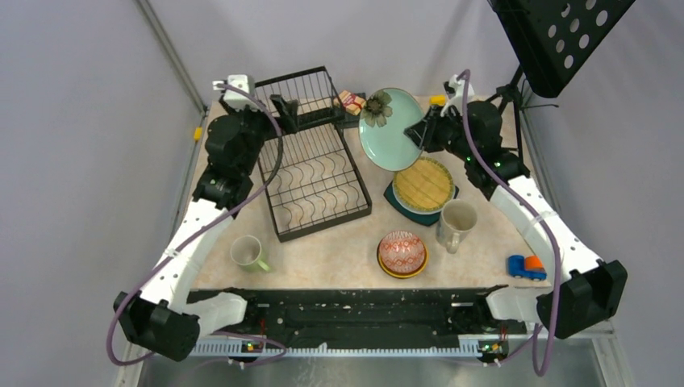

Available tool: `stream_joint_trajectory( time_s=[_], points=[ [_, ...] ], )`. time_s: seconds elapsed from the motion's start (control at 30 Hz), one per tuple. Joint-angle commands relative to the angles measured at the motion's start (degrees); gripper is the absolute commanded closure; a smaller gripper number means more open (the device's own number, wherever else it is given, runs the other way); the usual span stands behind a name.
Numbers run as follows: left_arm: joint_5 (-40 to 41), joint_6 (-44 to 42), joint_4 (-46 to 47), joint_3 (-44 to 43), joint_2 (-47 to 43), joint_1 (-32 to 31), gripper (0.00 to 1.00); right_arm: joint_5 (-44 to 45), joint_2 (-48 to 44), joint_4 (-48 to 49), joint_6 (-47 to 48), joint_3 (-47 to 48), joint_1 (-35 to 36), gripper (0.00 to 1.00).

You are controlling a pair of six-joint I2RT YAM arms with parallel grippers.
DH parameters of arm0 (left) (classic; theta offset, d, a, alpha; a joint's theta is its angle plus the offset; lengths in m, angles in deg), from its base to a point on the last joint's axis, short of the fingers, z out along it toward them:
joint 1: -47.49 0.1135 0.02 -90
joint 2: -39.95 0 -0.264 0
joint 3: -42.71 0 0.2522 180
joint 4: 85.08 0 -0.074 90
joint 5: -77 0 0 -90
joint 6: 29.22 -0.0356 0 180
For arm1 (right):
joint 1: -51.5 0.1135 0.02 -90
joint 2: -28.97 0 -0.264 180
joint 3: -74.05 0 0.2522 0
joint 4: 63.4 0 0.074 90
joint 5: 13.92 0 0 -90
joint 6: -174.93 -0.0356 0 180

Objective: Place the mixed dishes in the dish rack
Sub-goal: Insert the plate into the dish rack.

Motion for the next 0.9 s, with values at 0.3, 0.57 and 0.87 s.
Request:
stream_joint_trajectory(
  time_s=[0.3,0.57,0.87],
  points=[
    [5.72,2.55,-15.72,-5.44,2.05,20.70,0.08,10.83,4.18,5.79,6.74,13.64,9.03,1.00],
    [-12.26,6.43,-22.24,-15.40,13.68,25.82,0.09,15.75,7.85,5.74,8.10,19.97,11.67,1.00],
    [-25.72,11.59,-12.73,-11.93,16.88,27.52,0.13,17.52,11.48,4.75,7.99,25.93,13.61,1.00]
  ],
)
